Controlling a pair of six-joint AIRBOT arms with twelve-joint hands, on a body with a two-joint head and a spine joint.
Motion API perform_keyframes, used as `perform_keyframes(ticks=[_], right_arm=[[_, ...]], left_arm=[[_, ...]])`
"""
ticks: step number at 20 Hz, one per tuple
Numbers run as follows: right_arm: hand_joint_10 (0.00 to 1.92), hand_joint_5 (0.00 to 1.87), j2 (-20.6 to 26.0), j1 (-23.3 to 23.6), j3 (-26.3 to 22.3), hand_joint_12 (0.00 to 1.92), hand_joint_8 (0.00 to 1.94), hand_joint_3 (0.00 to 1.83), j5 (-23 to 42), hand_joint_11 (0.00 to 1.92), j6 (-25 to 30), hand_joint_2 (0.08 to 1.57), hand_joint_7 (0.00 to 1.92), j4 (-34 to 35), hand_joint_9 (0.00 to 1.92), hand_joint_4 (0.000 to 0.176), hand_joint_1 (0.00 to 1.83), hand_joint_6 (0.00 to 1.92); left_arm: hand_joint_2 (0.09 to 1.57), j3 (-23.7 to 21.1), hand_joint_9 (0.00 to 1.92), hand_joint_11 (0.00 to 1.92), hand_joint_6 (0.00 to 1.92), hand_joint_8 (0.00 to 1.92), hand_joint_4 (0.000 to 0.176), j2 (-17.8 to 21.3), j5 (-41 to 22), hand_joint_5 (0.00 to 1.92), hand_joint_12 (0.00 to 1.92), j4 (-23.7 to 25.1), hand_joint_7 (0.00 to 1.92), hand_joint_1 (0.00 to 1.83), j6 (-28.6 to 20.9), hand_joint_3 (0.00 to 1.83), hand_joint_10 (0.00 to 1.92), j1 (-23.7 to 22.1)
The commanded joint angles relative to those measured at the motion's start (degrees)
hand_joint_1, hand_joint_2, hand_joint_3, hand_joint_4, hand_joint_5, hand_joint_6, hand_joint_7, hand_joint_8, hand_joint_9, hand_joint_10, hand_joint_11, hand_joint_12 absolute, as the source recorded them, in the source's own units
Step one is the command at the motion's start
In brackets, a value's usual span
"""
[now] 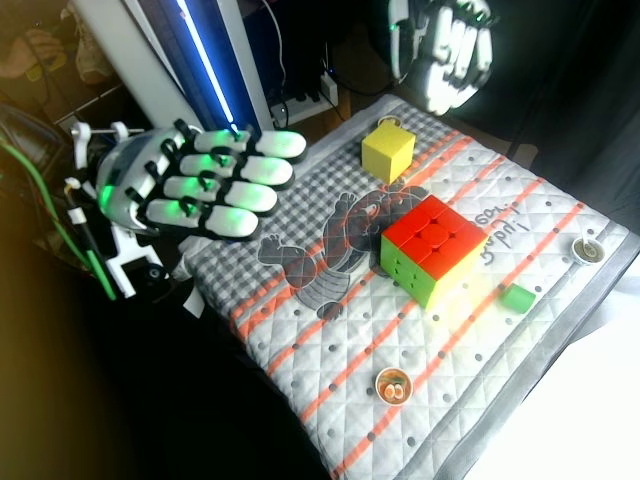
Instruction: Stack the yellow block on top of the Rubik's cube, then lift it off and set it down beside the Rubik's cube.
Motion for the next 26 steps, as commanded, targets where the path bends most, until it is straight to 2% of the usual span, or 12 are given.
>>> perform_keyframes(ticks=[1,5,8,9,12,15,17,18,22,23,25,26], right_arm=[[0.89,0.15,-0.13,0.66,0.33,1.34,0.53,0.05,6.72,0.0,0.07,1.07,0.25,-0.95,0.08,0.0,0.66,0.87],[0.84,0.13,-0.17,0.67,0.36,1.46,0.42,0.01,6.72,0.0,0.07,1.12,0.32,-0.94,0.17,0.0,0.72,0.8],[0.82,0.13,-0.17,0.68,0.37,1.47,0.34,0.01,6.72,0.0,0.07,1.14,0.35,-0.93,0.19,0.0,0.77,0.79],[0.79,0.13,-0.17,0.68,0.37,1.46,0.31,0.01,6.72,0.0,0.1,1.15,0.36,-0.91,0.19,0.0,0.76,0.8],[0.87,0.15,-0.17,0.71,0.42,1.46,0.32,0.0,6.72,0.0,0.37,1.14,0.34,-0.9,0.15,0.0,0.66,0.81],[1.0,0.16,-0.2,0.72,0.5,1.47,0.64,0.0,6.72,0.0,0.47,1.1,0.25,-0.9,0.08,0.0,0.67,0.92],[1.03,0.15,-0.25,0.72,0.53,1.51,0.72,0.0,6.72,0.0,0.48,1.09,0.21,-0.91,0.07,0.0,0.67,0.97],[1.04,0.15,-0.25,0.73,0.55,1.51,0.73,0.0,6.72,0.0,0.55,1.08,0.21,-0.91,0.08,0.0,0.67,0.97],[1.03,0.18,-0.28,0.75,0.67,1.48,0.73,0.0,6.73,0.0,0.87,1.07,0.24,-0.94,0.1,0.0,0.68,0.93],[0.99,0.17,-0.28,0.75,0.72,1.46,0.7,0.0,6.73,0.0,0.98,1.07,0.25,-0.94,0.11,0.0,0.67,0.93],[0.96,0.18,-0.28,0.77,0.82,1.43,0.66,0.0,6.73,0.0,1.35,1.08,0.25,-0.97,0.12,0.0,0.71,0.91],[0.97,0.19,-0.28,0.79,0.86,1.44,0.65,0.0,6.74,0.0,1.56,1.07,0.26,-0.98,0.13,0.0,0.72,0.9]], left_arm=[[0.85,0.18,0.17,0.0,0.01,0.0,0.012,-0.21,6.71,0.2,0.99,1.16,0.22,0.51,-0.29,0.03,0.1,-0.99],[0.79,0.66,0.25,0.0,0.0,0.0,0.0,-1.34,2.88,0.21,1.02,1.09,0.26,0.56,-0.29,0.0,0.05,-1.23],[0.8,2.18,0.23,0.0,0.0,0.0,0.06,-3.27,-2.77,0.2,1.06,0.91,0.22,0.54,-0.31,0.0,0.03,-2.77],[0.8,3.0,0.25,0.0,0.01,0.01,0.038,-4.34,-5.18,0.23,1.09,0.65,0.25,0.59,-0.32,0.0,0.03,-3.2],[0.78,4.11,0.26,0.0,0.01,0.0,0.035,-5.92,-9.63,0.28,1.31,0.15,0.26,0.62,-0.32,0.0,0.03,-2.73],[0.75,5.16,0.22,0.0,0.0,0.0,0.046,-6.58,-12.75,0.25,1.22,-1.13,0.25,0.65,-0.32,0.0,0.01,-1.82],[0.75,5.67,0.2,0.0,0.0,0.0,0.007,-6.6,-13.8,0.25,1.11,-2.5,0.24,0.66,-0.33,0.0,0.0,-0.87],[0.75,5.85,0.19,0.0,0.0,0.0,0.006,-6.7,-14.41,0.24,1.0,-3.04,0.22,0.65,-0.34,0.0,0.0,-0.33],[0.78,7.36,0.15,0.0,0.0,0.0,0.04,-8.13,-17.34,0.2,0.86,-4.46,0.19,0.54,-0.35,0.0,0.0,0.88],[0.78,7.53,0.15,0.0,0.0,0.01,0.016,-8.36,-18.4,0.21,0.86,-4.27,0.2,0.52,-0.35,0.01,0.0,0.96],[0.83,7.77,0.12,0.0,0.0,0.0,0.019,-8.64,-19.74,0.2,0.84,-3.87,0.18,0.63,-0.35,0.01,0.0,1.08],[0.85,8.12,0.14,0.0,0.01,0.01,0.003,-8.93,-20.72,0.22,0.91,-3.71,0.2,0.65,-0.35,0.01,0.01,1.08]])
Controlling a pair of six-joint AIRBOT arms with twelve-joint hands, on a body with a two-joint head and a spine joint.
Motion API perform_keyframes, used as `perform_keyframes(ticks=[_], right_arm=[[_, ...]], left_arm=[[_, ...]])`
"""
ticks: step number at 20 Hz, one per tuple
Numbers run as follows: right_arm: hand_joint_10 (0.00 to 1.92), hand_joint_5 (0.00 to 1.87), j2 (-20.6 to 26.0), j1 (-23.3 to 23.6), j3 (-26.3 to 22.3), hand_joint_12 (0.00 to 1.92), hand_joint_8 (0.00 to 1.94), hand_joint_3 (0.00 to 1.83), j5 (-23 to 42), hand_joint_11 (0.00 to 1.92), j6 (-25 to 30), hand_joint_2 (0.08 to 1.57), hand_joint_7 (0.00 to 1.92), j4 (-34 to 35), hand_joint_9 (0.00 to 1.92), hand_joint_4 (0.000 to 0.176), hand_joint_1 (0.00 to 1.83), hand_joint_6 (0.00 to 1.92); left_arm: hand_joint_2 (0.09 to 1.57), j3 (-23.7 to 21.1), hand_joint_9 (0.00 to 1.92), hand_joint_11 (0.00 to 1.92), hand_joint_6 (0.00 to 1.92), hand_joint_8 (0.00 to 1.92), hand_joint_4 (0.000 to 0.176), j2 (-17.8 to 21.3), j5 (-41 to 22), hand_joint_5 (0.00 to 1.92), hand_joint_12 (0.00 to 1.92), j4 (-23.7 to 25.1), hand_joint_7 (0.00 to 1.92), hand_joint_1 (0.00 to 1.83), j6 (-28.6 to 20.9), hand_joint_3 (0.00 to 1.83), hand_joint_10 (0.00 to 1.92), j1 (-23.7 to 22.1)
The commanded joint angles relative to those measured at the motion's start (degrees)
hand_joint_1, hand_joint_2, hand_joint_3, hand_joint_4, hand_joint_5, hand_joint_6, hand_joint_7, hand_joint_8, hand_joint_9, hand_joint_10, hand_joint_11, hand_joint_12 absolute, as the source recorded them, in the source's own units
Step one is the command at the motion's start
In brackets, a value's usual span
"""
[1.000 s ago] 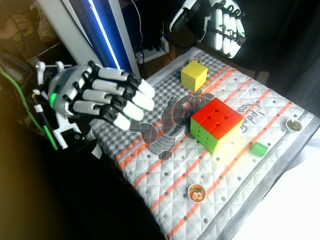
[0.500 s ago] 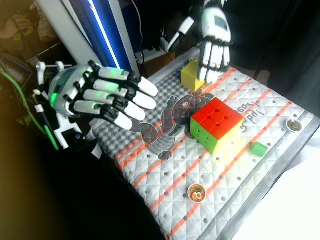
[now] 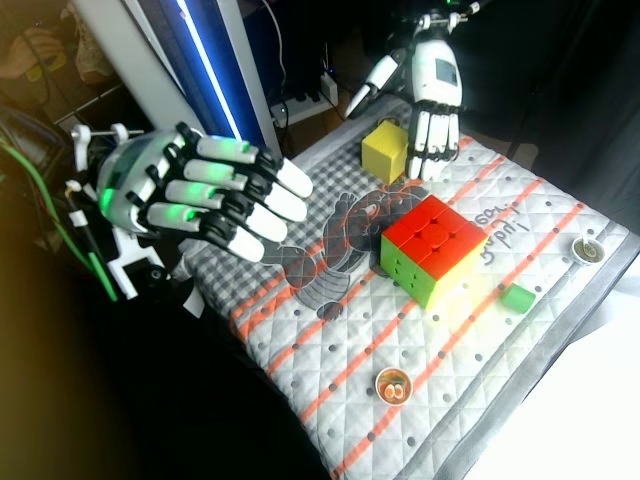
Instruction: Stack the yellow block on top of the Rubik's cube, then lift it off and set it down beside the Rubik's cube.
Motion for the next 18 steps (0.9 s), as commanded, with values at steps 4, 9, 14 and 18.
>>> perform_keyframes(ticks=[4,9,14,18], right_arm=[[0.93,0.19,0.01,0.74,0.32,1.4,0.56,0.01,6.76,0.0,0.4,1.11,0.29,-1.0,0.17,0.0,0.75,0.83],[0.83,0.28,0.0,0.74,0.34,1.4,0.36,0.0,6.78,0.0,0.63,1.14,0.43,-0.98,0.25,0.0,0.79,0.79],[0.82,0.29,-0.03,0.71,0.38,1.51,0.34,0.0,6.78,0.0,0.67,1.16,0.44,-0.95,0.24,0.0,0.72,0.73],[0.72,0.33,-0.23,0.64,0.57,1.49,0.21,0.0,6.78,0.0,0.67,1.15,0.48,-0.92,0.27,0.0,0.71,0.61]], left_arm=[[1.05,0.53,0.21,0.0,0.05,0.01,0.0,-0.53,3.09,0.58,1.11,1.04,0.3,0.83,-0.31,0.02,0.02,-0.34],[1.23,1.27,0.45,0.0,1.31,0.02,0.0,-0.86,7.79,0.77,1.31,-0.52,0.56,1.06,-0.32,0.0,0.06,-0.9],[1.24,-0.79,0.48,0.0,1.34,0.02,0.0,1.11,21.73,0.75,1.45,-1.82,0.6,1.03,-0.28,0.0,0.08,-2.46],[1.24,-1.35,0.26,0.0,1.35,0.0,0.017,1.53,30.37,0.74,1.33,-0.62,0.6,0.98,-0.27,0.0,0.44,-4.81]])
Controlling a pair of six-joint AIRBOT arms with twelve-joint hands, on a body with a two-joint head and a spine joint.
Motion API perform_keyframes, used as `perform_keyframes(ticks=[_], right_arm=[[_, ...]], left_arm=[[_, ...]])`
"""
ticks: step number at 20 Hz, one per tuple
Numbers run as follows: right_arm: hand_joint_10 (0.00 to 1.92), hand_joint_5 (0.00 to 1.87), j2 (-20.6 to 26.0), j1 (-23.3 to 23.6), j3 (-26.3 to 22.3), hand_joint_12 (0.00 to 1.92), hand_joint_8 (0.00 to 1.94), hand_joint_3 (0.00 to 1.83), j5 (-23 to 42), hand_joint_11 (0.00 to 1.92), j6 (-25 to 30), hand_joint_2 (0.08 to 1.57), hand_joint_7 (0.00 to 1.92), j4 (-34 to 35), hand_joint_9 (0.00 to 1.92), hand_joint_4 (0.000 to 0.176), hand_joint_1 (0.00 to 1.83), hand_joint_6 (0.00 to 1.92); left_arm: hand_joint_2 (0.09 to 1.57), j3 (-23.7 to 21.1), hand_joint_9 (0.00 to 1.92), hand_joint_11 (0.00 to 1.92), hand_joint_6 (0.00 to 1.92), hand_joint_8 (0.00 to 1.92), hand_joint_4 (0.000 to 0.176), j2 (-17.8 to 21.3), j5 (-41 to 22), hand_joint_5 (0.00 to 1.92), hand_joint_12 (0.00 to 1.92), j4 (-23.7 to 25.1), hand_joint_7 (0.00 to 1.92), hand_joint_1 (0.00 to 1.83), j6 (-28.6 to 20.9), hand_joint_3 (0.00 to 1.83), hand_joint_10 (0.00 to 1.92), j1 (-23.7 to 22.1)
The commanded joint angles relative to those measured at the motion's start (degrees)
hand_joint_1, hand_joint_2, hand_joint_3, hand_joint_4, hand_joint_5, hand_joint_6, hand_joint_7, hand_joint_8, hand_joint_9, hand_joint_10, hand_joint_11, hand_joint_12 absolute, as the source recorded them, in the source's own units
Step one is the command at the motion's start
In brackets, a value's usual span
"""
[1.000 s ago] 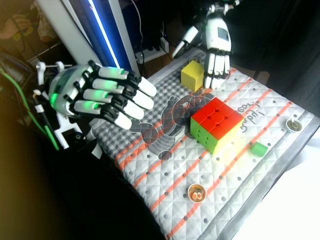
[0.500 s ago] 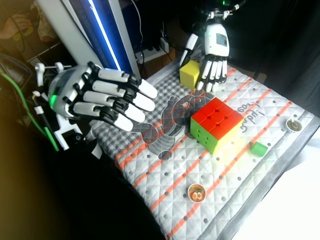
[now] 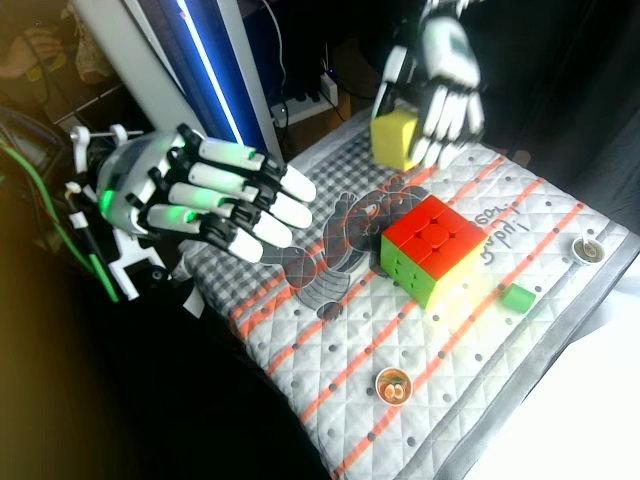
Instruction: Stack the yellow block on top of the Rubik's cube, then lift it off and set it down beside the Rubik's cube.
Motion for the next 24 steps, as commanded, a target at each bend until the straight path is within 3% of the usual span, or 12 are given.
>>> perform_keyframes(ticks=[1,2,4,6,7,8,12,15,19,20,22,24], right_arm=[[0.68,0.34,-0.14,0.64,0.34,1.47,0.17,0.0,6.7,0.0,0.38,1.14,0.49,-0.86,0.29,0.0,0.72,0.58],[0.66,0.36,-0.26,0.64,0.43,1.47,0.13,0.0,6.7,0.0,0.47,1.13,0.5,-0.86,0.29,0.0,0.72,0.54],[0.64,0.35,-0.62,0.64,0.72,1.46,0.09,0.0,6.68,0.0,0.68,1.14,0.5,-0.86,0.28,0.0,0.71,0.48],[0.61,0.36,-0.87,0.64,0.97,1.41,0.08,0.0,6.68,0.0,0.86,1.12,0.54,-0.89,0.3,0.0,0.74,0.51],[0.62,0.35,-1.02,0.64,1.14,1.42,0.06,0.0,6.67,0.0,1.08,1.12,0.53,-0.92,0.28,0.0,0.73,0.52],[0.63,0.34,-1.12,0.65,1.23,1.43,0.06,0.0,6.67,0.0,1.19,1.12,0.53,-0.93,0.28,0.0,0.73,0.53],[0.65,0.32,-1.7,0.72,1.75,1.46,0.05,0.01,6.53,0.0,1.27,1.14,0.55,-1.13,0.28,0.0,0.72,0.55],[0.65,0.35,-1.83,0.98,1.93,1.43,0.05,0.0,6.11,0.0,1.45,1.13,0.56,-1.48,0.29,0.0,0.7,0.6],[0.7,0.32,-2.13,1.46,2.24,1.46,0.05,0.0,5.46,0.0,1.58,1.14,0.57,-1.78,0.27,0.0,0.69,0.67],[0.7,0.32,-2.2,1.51,2.28,1.45,0.05,0.0,5.4,0.0,1.58,1.13,0.57,-1.86,0.26,0.0,0.7,0.68],[0.69,0.32,-2.27,1.64,2.38,1.47,0.04,0.0,5.23,0.0,1.58,1.12,0.57,-1.98,0.26,0.0,0.68,0.7],[0.68,0.31,-2.31,1.77,2.43,1.44,0.04,0.0,5.09,0.0,1.59,1.12,0.56,-2.12,0.26,0.0,0.7,0.69]], left_arm=[[1.26,0.55,0.25,0.0,1.38,0.01,0.045,-0.4,9.6,0.72,1.24,1.22,0.61,0.95,-0.27,0.0,0.44,-1.72],[1.26,1.58,0.26,0.0,1.4,0.01,0.077,-1.35,9.79,0.71,1.19,1.5,0.61,0.93,-0.27,0.0,0.43,-3.4],[1.21,5.7,0.3,0.0,1.25,0.02,0.0,-5.27,7.25,0.81,1.24,1.87,0.65,1.03,-0.28,0.0,0.41,-8.23],[1.2,8.49,0.24,0.0,1.23,0.01,0.0,-7.81,5.07,0.83,1.44,1.66,0.65,1.08,-0.29,0.0,0.49,-10.81],[1.21,10.22,0.19,0.0,1.27,0.05,0.0,-9.54,3.35,0.8,1.67,1.52,0.71,1.1,-0.29,0.0,0.83,-12.37],[1.21,11.79,0.19,0.0,1.27,0.09,0.0,-10.84,2.08,0.8,1.77,1.05,0.75,1.1,-0.3,0.0,0.99,-13.25],[1.2,19.49,0.24,0.0,1.24,0.04,0.0,-17.7,-4.84,0.83,1.53,-1.81,0.68,1.07,-0.31,0.0,0.64,-16.15],[1.15,24.17,0.32,0.0,1.08,0.07,0.0,-21.72,-8.47,0.92,1.5,-4.31,0.78,1.14,-0.32,0.0,0.65,-16.51],[1.19,27.42,0.29,0.0,1.19,0.0,0.0,-24.42,-11.67,0.84,0.92,-5.98,0.63,1.13,-0.33,0.0,0.22,-16.6],[1.2,28.06,0.3,0.0,1.22,0.0,0.0,-24.9,-12.25,0.82,0.95,-6.14,0.63,1.12,-0.33,0.0,0.2,-16.64],[1.17,29.42,0.27,0.0,1.15,0.01,0.0,-25.84,-13.16,0.87,1.45,-6.96,0.66,1.13,-0.34,0.0,0.38,-16.71],[1.19,30.16,0.2,0.0,1.21,0.0,0.0,-26.18,-13.69,0.83,1.36,-7.64,0.6,1.1,-0.35,0.0,0.46,-16.89]])
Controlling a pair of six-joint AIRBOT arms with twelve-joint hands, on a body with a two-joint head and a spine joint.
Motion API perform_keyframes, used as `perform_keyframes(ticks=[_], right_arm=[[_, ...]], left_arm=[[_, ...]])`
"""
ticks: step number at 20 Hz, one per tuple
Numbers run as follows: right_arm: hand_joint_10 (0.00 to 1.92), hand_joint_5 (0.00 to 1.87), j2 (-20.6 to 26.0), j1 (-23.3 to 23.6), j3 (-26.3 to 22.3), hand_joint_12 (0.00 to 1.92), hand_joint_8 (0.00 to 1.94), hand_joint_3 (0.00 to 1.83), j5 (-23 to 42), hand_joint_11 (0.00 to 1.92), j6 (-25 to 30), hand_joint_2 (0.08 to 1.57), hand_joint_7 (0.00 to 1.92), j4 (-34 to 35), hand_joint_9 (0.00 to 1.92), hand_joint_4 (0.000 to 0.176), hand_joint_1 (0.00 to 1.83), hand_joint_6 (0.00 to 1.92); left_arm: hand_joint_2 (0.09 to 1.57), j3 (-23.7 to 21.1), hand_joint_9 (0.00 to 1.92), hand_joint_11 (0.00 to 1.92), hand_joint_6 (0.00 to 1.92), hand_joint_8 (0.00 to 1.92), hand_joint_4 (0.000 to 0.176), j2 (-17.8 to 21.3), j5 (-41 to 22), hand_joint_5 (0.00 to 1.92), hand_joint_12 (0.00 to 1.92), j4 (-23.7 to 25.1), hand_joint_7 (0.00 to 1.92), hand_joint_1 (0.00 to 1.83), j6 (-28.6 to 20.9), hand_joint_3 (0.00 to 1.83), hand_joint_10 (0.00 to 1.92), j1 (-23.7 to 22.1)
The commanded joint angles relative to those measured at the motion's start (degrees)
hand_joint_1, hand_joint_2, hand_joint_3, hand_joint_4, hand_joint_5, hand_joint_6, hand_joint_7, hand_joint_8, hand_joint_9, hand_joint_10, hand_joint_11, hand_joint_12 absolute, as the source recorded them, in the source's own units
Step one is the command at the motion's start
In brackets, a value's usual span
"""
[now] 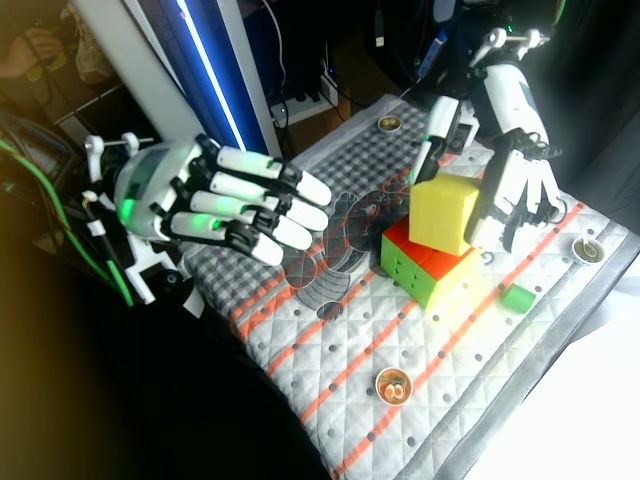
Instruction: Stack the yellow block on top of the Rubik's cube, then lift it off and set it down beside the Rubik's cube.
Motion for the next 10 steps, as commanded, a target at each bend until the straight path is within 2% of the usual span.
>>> perform_keyframes(ticks=[1,2,3,4,5,6,7,8,9,10], right_arm=[[0.68,0.3,-0.08,0.96,0.32,1.44,0.03,0.0,6.57,0.0,0.3,1.13,0.55,-0.85,0.25,0.0,0.69,0.68],[0.68,0.31,-0.08,1.01,0.35,1.43,0.03,0.0,6.52,0.0,0.3,1.13,0.55,-0.86,0.26,0.0,0.7,0.65],[0.65,0.33,-0.09,1.02,0.35,1.41,0.03,0.0,6.48,0.0,0.3,1.13,0.56,-0.86,0.27,0.0,0.7,0.63],[0.65,0.34,-0.09,1.02,0.37,1.42,0.02,0.0,6.42,0.0,0.3,1.14,0.56,-0.86,0.27,0.0,0.69,0.63],[0.65,0.33,-0.09,1.02,0.4,1.4,0.02,0.0,6.39,0.0,0.31,1.13,0.55,-0.86,0.26,0.0,0.69,0.62],[0.63,0.33,-0.09,1.02,0.4,1.38,0.01,0.0,6.38,0.0,0.31,1.14,0.54,-0.86,0.27,0.0,0.69,0.61],[0.66,0.33,-0.09,1.02,0.41,1.43,0.01,0.0,6.38,0.0,0.33,1.15,0.55,-0.86,0.26,0.0,0.71,0.63],[0.73,0.3,-0.09,1.02,0.44,1.47,0.01,0.0,6.38,0.0,0.34,1.16,0.55,-0.86,0.23,0.0,0.7,0.69],[0.73,0.29,-0.09,1.03,0.45,1.45,0.01,0.0,6.38,0.0,0.36,1.16,0.54,-0.86,0.22,0.0,0.71,0.68],[0.73,0.29,-0.09,1.03,0.46,1.45,0.01,0.0,6.38,0.0,0.37,1.16,0.54,-0.86,0.22,0.0,0.71,0.68]], left_arm=[[1.13,0.48,0.16,0.0,0.72,0.0,0.0,-0.12,4.99,0.69,1.28,0.2,0.54,0.98,-0.06,0.0,0.45,-0.83],[1.1,0.49,0.15,0.0,0.42,0.01,0.0,-0.12,4.92,0.69,1.28,0.19,0.5,0.94,-0.06,0.0,0.43,-0.9],[1.05,0.47,0.13,0.0,0.22,0.0,0.0,-0.11,4.83,0.67,1.31,0.26,0.43,0.89,-0.06,0.0,0.41,-1.01],[1.03,0.39,0.11,0.0,0.12,0.0,0.0,-0.1,4.82,0.64,1.25,0.49,0.4,0.86,-0.06,0.0,0.4,-1.06],[1.01,0.37,0.07,0.0,0.05,0.0,0.004,-0.1,4.8,0.57,1.12,0.58,0.34,0.82,-0.06,0.0,0.34,-1.08],[0.98,0.35,0.06,0.0,0.01,0.0,0.03,-0.1,4.8,0.52,1.01,0.58,0.29,0.79,-0.06,0.0,0.28,-1.06],[0.96,0.36,0.03,0.0,0.0,0.0,0.049,-0.1,4.8,0.45,0.99,0.58,0.25,0.79,-0.06,0.0,0.26,-1.03],[0.93,0.36,0.03,0.0,0.0,0.0,0.084,-0.1,4.8,0.37,1.08,0.52,0.22,0.77,-0.06,0.0,0.24,-1.02],[0.94,0.36,0.02,0.0,0.01,0.02,0.102,-0.1,4.81,0.29,0.57,0.5,0.18,0.74,-0.06,0.0,0.19,-1.02],[0.94,0.35,0.02,0.0,0.01,0.02,0.102,-0.1,4.88,0.29,0.57,0.5,0.18,0.74,-0.06,0.0,0.19,-1.02]])
